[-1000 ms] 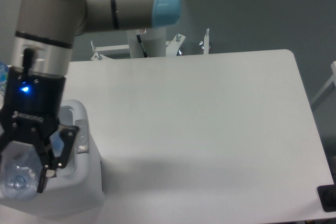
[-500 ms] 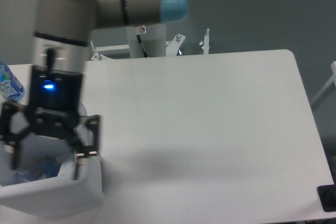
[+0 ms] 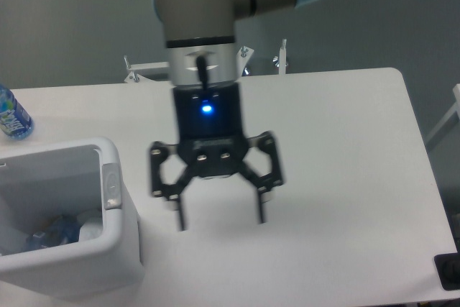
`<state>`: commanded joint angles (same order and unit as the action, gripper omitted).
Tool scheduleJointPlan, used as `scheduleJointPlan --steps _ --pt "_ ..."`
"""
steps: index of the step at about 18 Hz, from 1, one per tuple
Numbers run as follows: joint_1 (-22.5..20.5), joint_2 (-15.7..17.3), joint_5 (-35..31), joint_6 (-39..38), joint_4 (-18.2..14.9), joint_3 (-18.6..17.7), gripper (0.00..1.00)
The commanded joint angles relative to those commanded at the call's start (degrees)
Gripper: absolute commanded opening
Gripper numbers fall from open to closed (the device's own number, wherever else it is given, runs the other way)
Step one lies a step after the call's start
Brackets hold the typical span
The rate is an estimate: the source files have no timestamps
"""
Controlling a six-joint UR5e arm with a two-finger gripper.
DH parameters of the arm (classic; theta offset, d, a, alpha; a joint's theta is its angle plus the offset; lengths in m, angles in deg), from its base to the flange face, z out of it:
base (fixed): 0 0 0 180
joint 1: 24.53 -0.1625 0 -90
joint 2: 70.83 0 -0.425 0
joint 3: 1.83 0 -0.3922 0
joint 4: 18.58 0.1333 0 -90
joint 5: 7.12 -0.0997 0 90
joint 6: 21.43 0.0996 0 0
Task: Place the trash in the trash can
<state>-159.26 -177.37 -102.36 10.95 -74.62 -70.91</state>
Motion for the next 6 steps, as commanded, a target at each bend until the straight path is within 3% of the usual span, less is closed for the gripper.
scheduleJointPlan --steps 3,6 --pt "-1.0 1.9 -2.5 10.4 -8.9 -1.0 1.0" --pt "-3.0 3.1 -1.9 13.2 -9.7 -1.3 1.0"
